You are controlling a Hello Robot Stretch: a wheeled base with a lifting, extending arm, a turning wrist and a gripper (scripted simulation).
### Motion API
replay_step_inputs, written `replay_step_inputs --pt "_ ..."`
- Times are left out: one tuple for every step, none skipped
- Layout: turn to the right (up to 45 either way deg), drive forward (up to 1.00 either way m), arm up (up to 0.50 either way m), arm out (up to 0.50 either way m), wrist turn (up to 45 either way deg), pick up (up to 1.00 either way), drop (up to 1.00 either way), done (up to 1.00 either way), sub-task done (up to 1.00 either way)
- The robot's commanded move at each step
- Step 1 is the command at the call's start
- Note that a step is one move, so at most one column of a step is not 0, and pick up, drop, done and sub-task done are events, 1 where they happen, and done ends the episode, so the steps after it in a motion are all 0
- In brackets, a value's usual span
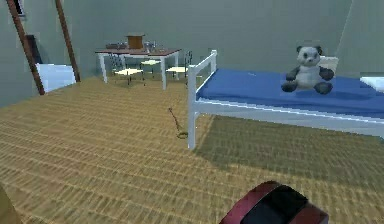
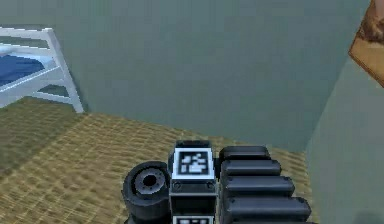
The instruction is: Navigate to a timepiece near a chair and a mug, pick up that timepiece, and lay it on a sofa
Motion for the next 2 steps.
replay_step_inputs --pt "45.0 0.00 0.00 0.00 0.0 0.00 0.00 0.00 0.00" --pt "39.0 0.00 0.00 0.00 0.0 0.00 0.00 0.00 0.00"
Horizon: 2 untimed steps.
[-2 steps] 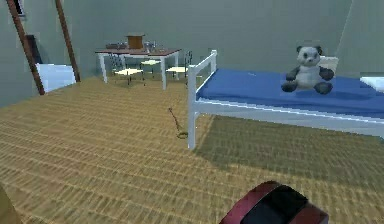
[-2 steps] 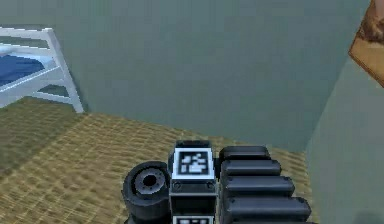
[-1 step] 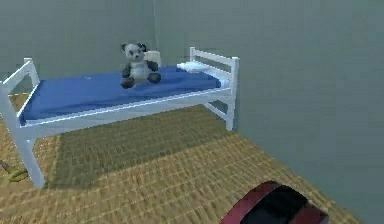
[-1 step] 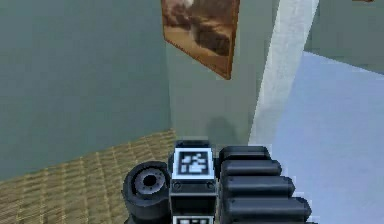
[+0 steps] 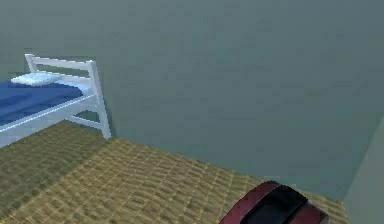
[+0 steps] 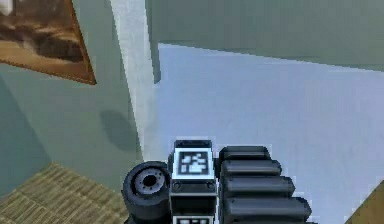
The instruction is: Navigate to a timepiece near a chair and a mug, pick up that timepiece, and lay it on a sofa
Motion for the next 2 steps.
replay_step_inputs --pt "0.0 0.20 0.00 0.00 0.0 0.00 0.00 0.00 0.00" --pt "-45.0 0.00 0.00 0.00 0.0 0.00 0.00 0.00 0.00"
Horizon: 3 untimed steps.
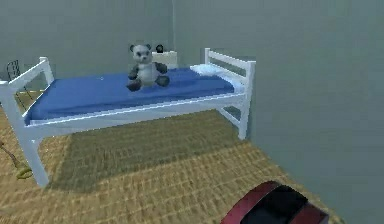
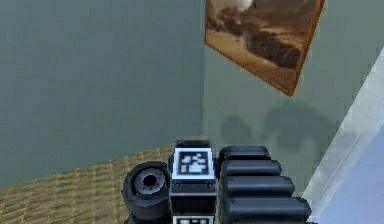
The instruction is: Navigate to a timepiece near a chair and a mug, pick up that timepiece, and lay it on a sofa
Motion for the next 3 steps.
replay_step_inputs --pt "-39.0 0.00 0.00 0.00 0.0 0.00 0.00 0.00 0.00" --pt "0.0 0.75 0.00 0.00 0.0 0.00 0.00 0.00 0.00" --pt "-45.0 0.00 0.00 0.00 0.0 0.00 0.00 0.00 0.00"
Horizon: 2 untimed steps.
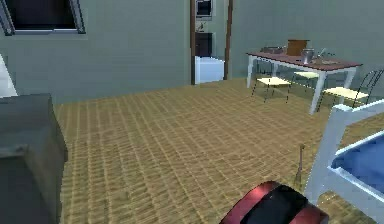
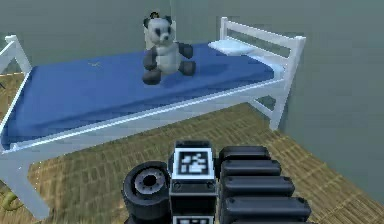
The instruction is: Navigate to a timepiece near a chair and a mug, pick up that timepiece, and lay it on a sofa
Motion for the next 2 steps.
replay_step_inputs --pt "-36.0 0.00 0.00 0.00 0.0 0.00 0.00 0.00 0.00" --pt "0.0 0.30 0.00 0.00 0.0 0.00 0.00 0.00 0.00"
